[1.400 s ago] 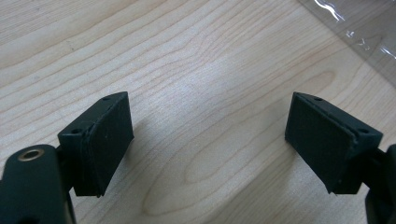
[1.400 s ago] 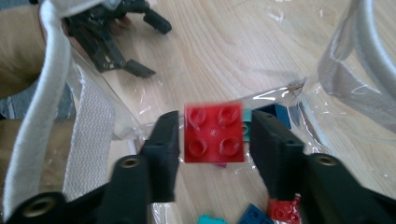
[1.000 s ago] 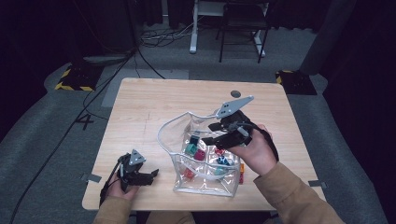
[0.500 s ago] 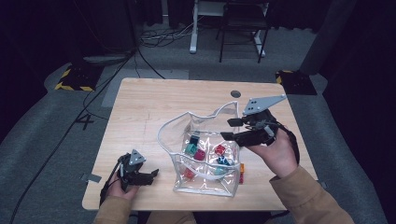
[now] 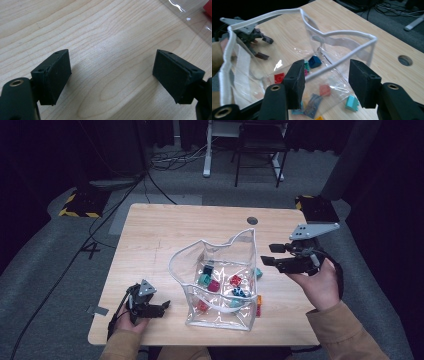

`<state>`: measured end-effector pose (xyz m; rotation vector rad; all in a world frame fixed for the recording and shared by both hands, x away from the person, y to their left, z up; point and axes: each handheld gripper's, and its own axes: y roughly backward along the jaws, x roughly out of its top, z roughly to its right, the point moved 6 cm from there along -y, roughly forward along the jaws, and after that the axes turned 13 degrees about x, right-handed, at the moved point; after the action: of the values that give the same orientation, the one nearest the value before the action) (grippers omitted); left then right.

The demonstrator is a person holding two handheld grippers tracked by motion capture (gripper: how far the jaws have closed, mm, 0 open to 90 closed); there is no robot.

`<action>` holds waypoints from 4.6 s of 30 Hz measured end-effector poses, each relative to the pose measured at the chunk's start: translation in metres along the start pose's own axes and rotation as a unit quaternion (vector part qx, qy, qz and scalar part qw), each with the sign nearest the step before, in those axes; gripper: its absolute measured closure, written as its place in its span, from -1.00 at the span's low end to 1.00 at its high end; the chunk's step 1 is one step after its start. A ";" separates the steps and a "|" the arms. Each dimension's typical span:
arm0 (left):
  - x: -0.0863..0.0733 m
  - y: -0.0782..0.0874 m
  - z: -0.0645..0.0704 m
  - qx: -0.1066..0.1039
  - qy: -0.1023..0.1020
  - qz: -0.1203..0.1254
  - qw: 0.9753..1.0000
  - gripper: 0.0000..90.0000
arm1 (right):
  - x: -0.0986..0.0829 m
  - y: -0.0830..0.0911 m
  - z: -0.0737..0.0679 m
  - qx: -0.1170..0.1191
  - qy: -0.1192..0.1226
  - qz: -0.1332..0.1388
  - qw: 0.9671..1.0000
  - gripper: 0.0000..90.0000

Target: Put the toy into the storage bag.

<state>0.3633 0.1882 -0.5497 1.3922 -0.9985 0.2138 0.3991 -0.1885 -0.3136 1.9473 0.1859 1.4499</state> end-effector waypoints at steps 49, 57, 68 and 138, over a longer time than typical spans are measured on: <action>0.000 0.000 0.000 0.000 -0.001 0.000 1.000 -0.66 | -0.122 -0.105 0.111 -0.029 -0.155 -0.105 0.982 0.00; 0.000 0.000 0.000 0.000 -0.001 0.000 1.000 -0.66 | -0.132 -0.123 0.114 -0.022 -0.163 -0.120 0.979 -0.02; 0.000 0.000 0.000 0.000 -0.001 0.000 1.000 -0.66 | -0.142 -0.132 0.116 -0.053 -0.147 -0.142 0.977 0.26; 0.000 0.000 0.000 0.000 -0.001 0.000 1.000 -0.66 | 0.005 -0.019 0.013 0.001 0.001 0.012 1.000 0.38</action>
<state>0.3633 0.1883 -0.5497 1.3931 -1.0002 0.2131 0.4179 -0.1781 -0.3227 1.9560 0.1637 1.4673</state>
